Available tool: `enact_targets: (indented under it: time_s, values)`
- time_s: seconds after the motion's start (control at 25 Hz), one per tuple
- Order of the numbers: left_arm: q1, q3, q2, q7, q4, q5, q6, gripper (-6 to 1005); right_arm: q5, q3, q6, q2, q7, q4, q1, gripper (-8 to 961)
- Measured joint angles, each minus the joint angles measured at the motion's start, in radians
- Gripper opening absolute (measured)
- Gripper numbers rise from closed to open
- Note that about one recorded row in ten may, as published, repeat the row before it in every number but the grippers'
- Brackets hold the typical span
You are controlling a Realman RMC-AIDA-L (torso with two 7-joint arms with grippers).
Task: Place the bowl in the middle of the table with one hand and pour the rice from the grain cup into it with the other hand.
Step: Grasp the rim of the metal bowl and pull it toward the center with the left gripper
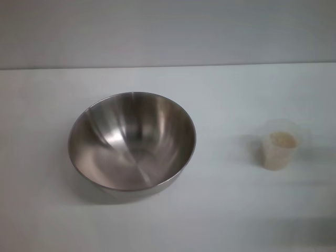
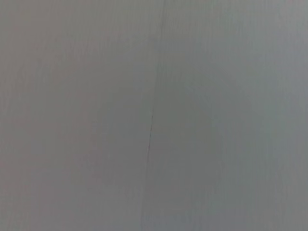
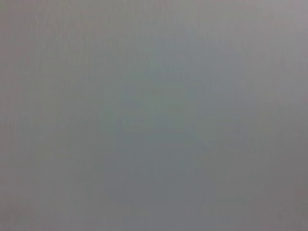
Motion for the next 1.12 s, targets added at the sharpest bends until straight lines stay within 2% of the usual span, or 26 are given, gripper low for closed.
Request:
enact_targets:
  time_s: [0.56, 0.68, 0.72, 0.84, 0.88, 0.92, 1.04, 1.08, 1.12]
  values:
    - [-0.013, -0.005, 0.001, 0.031, -0.018, 0.0, -0.025, 620, -0.001, 0.0, 0.007, -0.001, 0.0, -0.001, 0.006, 618]
    - [-0.014, -0.051, 0.003, 0.09, -0.119, 0.0, -0.165, 619, 0.0, 0.0, 0.005, 0.0, 0.0, -0.001, 0.006, 617]
    - [-0.009, -0.091, 0.003, 0.119, -0.203, 0.0, -0.288, 618, 0.0, 0.0, 0.005, 0.0, 0.0, -0.001, 0.006, 617]
    - [-0.01, -0.161, 0.005, 0.148, -0.345, 0.001, -0.523, 618, 0.0, 0.001, 0.001, -0.001, 0.0, -0.001, 0.005, 617]
    - [-0.01, -0.161, 0.005, 0.148, -0.345, 0.001, -0.523, 618, 0.0, 0.002, 0.001, 0.0, 0.0, -0.001, 0.005, 617]
    - [-0.012, -0.198, 0.006, 0.153, -0.426, 0.006, -0.654, 617, 0.0, 0.002, 0.001, 0.0, 0.0, -0.001, 0.005, 617]
    - [-0.007, -0.249, 0.007, 0.154, -0.608, 0.033, -0.899, 616, 0.0, 0.004, 0.001, 0.0, 0.0, -0.001, 0.004, 617]
    - [0.0, -0.268, 0.007, 0.154, -0.692, 0.044, -1.022, 616, 0.0, 0.004, 0.0, 0.0, 0.0, -0.001, 0.003, 617]
    - [0.002, -0.278, 0.007, 0.154, -0.732, 0.046, -1.076, 616, 0.0, 0.004, 0.0, 0.0, 0.0, -0.001, 0.003, 617]
